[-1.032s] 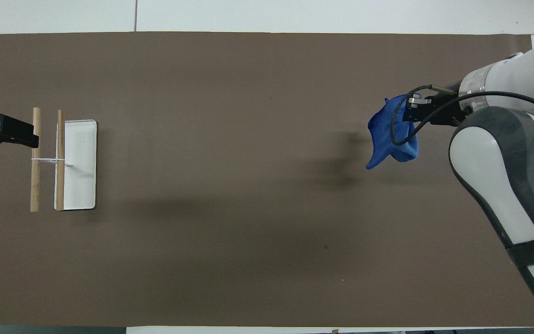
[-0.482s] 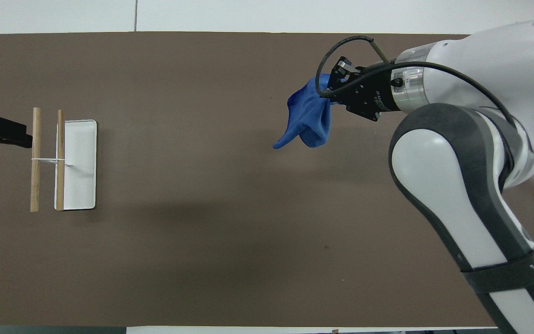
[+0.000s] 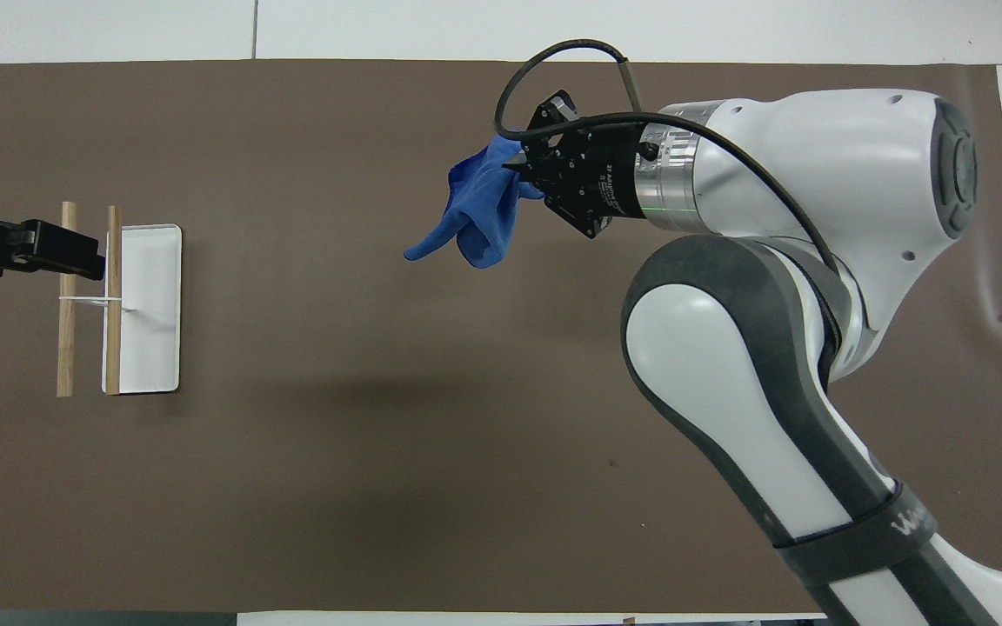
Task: Right arm passes towel to left arm to hang
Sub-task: 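Lift the towel with the right gripper and carry it toward the left gripper, then grasp the towel with the left gripper while the right gripper holds it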
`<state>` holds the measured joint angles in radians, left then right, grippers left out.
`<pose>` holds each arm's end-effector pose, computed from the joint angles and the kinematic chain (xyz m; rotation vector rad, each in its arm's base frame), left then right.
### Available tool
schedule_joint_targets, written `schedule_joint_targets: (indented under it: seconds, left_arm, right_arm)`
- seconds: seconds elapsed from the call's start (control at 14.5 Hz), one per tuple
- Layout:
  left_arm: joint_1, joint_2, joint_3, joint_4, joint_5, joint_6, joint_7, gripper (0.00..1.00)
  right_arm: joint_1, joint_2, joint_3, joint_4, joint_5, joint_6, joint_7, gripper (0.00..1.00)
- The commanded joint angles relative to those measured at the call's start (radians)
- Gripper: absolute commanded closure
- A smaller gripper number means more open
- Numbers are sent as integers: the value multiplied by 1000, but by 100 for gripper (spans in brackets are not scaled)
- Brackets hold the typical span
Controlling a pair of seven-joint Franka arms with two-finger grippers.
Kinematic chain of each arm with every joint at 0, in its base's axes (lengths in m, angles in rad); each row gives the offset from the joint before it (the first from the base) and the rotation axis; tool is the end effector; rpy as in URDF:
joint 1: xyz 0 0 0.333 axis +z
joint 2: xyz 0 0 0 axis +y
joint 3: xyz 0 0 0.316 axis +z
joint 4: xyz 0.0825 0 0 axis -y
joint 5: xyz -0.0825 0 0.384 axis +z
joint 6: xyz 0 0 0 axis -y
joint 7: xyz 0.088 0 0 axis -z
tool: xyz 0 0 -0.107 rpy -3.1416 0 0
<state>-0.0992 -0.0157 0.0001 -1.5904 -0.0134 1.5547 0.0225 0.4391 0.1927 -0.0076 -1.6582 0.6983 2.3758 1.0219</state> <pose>0.5449 -0.0556 0.6225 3.1230 -0.1902 -0.0321 0.5999 0.2843 0.5544 -2.0861 1.1050 0.0305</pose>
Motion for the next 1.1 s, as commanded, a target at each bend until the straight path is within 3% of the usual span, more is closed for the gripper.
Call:
schedule_joint_targets:
  seconds: [0.0,0.21,0.48,0.69,1.03]
  left_arm:
    - [6,-24,11,-25,7,1,-1,0]
    - [-1,-53,11,-91,7,86,-13,0]
    - [4,-62,8,-108,-3,93,-73,0]
    - [19,-47,15,-103,-127,100,-113,0]
    - [10,10,14,-123,-347,180,-425,0]
  right_arm:
    - [29,13,-2,11,38,71,85,100]
    - [71,16,-2,8,40,129,184,100]
    - [105,17,-2,0,40,180,259,100]
    - [113,19,-2,0,40,181,262,100]
    - [115,19,-2,-2,40,183,262,100]
